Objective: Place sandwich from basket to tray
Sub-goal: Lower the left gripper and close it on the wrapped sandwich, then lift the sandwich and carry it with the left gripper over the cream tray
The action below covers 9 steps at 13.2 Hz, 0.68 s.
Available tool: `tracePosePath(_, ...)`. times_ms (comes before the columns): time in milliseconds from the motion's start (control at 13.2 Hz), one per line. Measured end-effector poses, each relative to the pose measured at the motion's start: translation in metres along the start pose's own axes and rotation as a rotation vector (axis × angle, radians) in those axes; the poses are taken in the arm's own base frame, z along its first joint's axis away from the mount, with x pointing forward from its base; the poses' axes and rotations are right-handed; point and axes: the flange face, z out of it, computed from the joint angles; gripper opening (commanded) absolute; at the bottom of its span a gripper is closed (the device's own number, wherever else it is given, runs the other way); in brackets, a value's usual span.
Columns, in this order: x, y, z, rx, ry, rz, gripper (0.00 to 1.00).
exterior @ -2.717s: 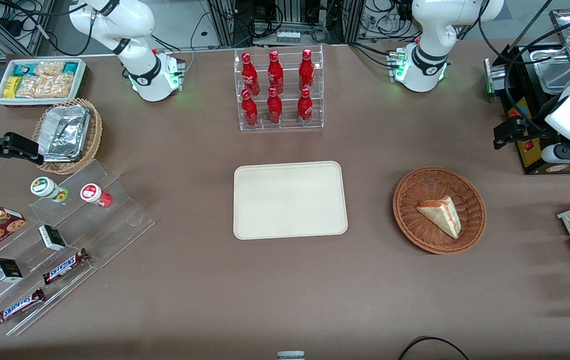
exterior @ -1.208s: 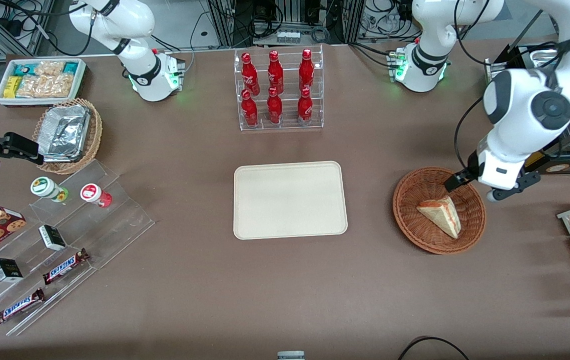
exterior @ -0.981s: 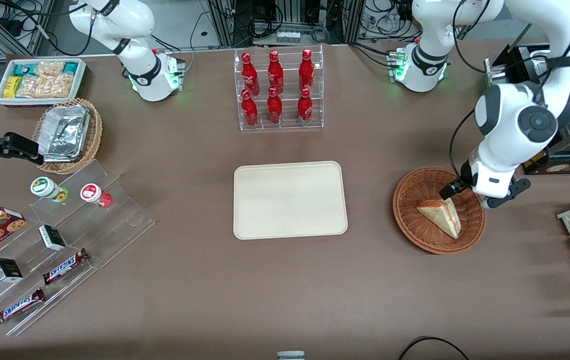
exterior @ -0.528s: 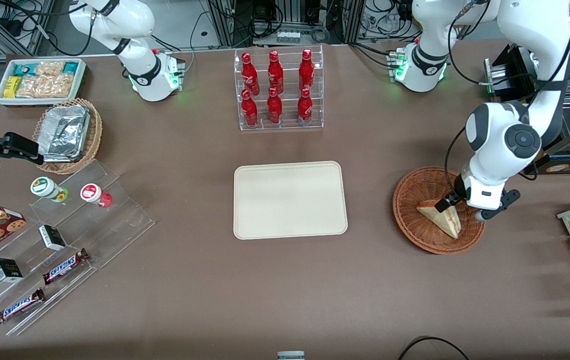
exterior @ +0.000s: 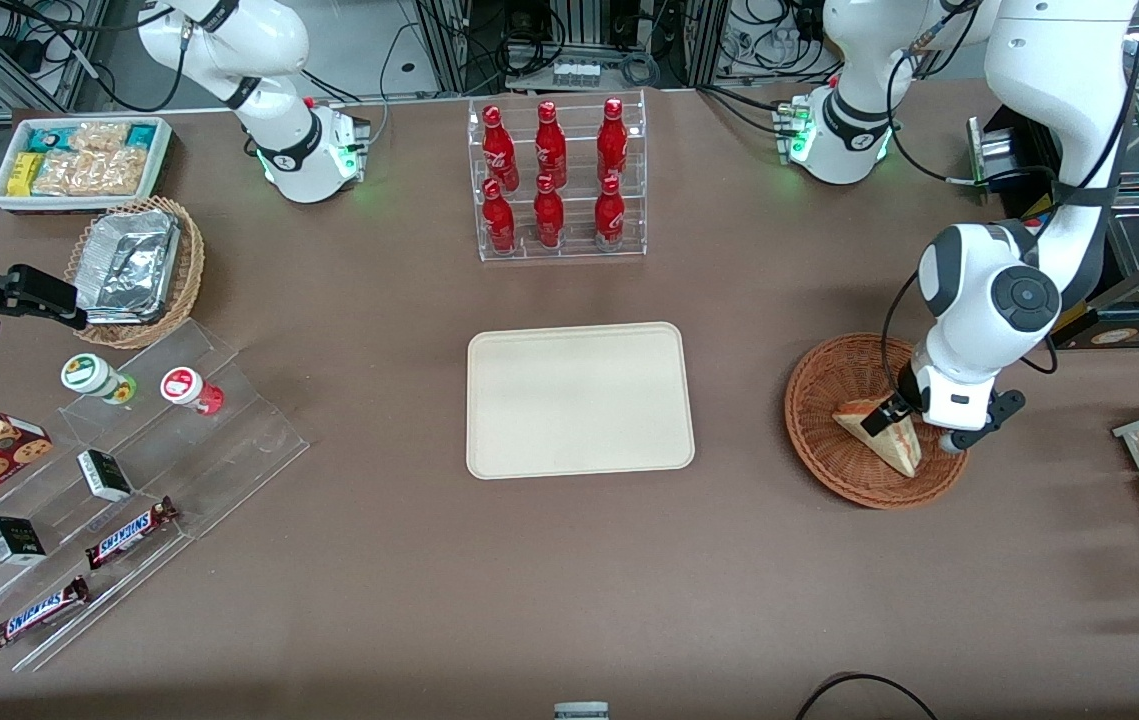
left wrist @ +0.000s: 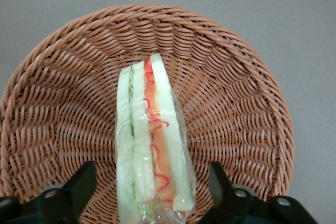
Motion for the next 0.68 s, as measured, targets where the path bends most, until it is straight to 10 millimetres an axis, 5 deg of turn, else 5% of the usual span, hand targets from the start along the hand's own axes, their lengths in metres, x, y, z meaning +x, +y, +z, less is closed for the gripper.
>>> tracePosePath(75, 0.0, 0.0, 0.001, 0.001, -0.001, -0.005, 0.11)
tracePosePath(151, 0.0, 0.0, 0.002, 0.001, -0.001, -0.008, 0.0)
tracePosePath(528, 0.002, 0.002, -0.005, 0.005, -0.005, -0.009, 0.0)
tracePosePath(679, 0.006, 0.005, -0.031, 0.034, -0.035, -0.006, 0.0)
